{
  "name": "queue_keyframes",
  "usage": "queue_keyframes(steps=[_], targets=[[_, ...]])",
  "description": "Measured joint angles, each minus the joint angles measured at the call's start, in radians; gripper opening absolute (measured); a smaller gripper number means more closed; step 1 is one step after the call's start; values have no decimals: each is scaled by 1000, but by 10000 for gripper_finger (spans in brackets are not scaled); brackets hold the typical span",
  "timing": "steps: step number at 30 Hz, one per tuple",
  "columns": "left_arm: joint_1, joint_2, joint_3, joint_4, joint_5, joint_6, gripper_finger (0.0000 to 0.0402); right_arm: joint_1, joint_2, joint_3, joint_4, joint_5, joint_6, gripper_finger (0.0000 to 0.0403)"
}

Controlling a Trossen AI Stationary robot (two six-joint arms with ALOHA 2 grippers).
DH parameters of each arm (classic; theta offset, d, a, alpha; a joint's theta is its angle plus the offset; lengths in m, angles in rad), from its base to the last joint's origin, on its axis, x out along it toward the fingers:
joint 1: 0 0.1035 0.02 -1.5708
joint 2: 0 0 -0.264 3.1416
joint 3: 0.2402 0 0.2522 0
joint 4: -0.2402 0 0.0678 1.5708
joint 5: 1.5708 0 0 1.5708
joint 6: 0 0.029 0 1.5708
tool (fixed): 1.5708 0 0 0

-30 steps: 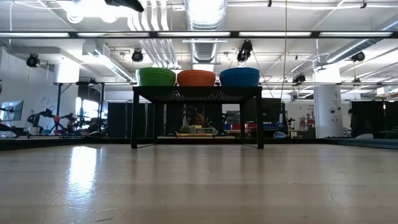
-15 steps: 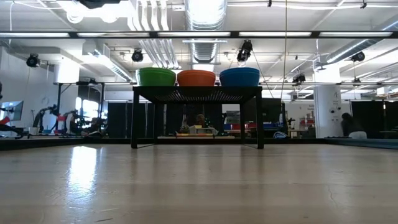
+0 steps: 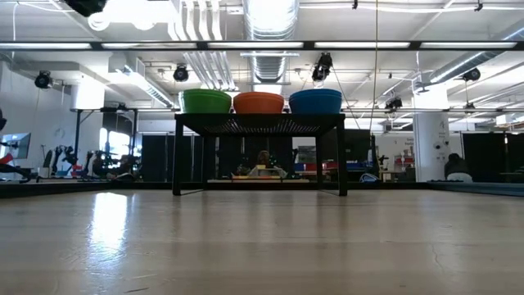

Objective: Pick & Place Mini bowls
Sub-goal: Return to Home Position

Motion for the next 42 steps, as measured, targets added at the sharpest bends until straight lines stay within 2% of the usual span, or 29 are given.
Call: queue_keyframes(steps=[6,11,18,35,42], targets=[[0,-90,-39,51,0,-2,0,0,-127,-153,112,0,-5,8],[0,-151,-49,68,0,-7,0,0,-218,-216,126,1,2,8],[0,-223,-58,64,0,-7,0,0,-327,-266,139,2,-64,8],[0,-399,-94,56,0,-21,0,0,-594,-363,164,1,-87,8],[0,-405,-85,53,-13,0,0,0,-667,-373,161,0,-95,8]])
